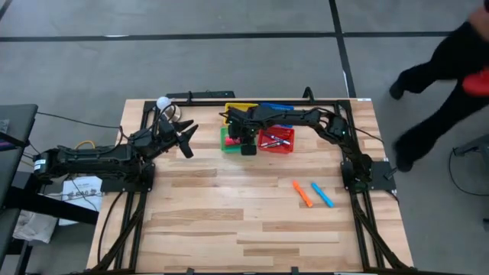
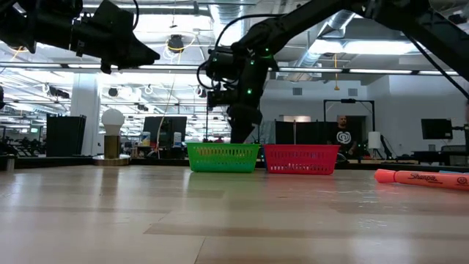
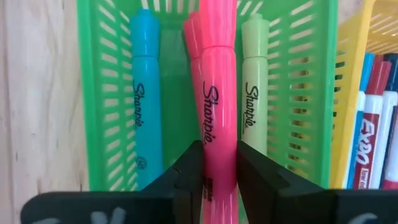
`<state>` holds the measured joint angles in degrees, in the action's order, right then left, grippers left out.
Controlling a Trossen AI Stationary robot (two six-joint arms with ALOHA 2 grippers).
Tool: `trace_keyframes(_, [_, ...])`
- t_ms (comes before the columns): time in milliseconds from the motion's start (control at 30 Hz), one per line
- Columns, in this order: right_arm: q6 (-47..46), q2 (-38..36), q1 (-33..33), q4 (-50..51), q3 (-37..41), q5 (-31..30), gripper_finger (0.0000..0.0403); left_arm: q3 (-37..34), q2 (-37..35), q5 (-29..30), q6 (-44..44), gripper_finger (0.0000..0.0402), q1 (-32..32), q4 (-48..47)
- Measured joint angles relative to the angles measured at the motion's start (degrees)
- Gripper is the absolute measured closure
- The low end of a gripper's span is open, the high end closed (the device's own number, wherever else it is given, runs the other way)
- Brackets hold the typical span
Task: Pick & Place Markers
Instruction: Put the large pink highlighter pen into the green bin, then put the large blue highlighter pen into the green bin
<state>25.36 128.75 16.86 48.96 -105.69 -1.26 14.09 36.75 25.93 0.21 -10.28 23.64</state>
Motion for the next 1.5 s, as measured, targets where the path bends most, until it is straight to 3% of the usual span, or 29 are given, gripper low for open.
trace_keyframes(200, [0.02,0.00,0.16,-0.54,0.00,-0.01,0.0317,0.00,-0.01,0.00,0.00,0.0284,0.00,0.02])
trace_keyframes(433, [0.11,0.00,0.13,0.19,-1.32,-0.22,0.0250,0.00,-0.01,0.00,0.00,0.0284,0.00,0.00])
trace_keyframes(667, [-0.39,-0.02,-0.06,10.92,-11.93,-0.39,0.0201,0.00,-0.01,-0.01,0.00,0.0284,0.00,0.01])
trace_keyframes(933, [-13.55,-0.09,-0.41,40.14,-28.02,0.43,0.0192,0.00,0.00,-0.02,0.00,0.0284,0.00,0.00])
trace_keyframes(1000, [-18.78,-0.61,-0.54,40.68,-28.57,3.13,0.0193,0.00,-0.01,-0.02,0.00,0.0284,0.00,0.00])
trace_keyframes(1100, [-23.62,-3.34,-0.73,41.07,-27.76,13.98,0.0193,0.00,0.02,-0.02,0.00,0.0284,0.02,0.02])
trace_keyframes(1167, [-25.08,-4.99,-1.16,41.02,-27.93,18.14,0.0193,0.00,0.00,-0.06,0.00,0.0284,0.04,0.00])
trace_keyframes(1500, [-29.90,-8.74,-5.94,41.05,-27.82,14.59,0.0190,0.00,0.13,-0.04,0.00,0.0284,0.02,-0.02])
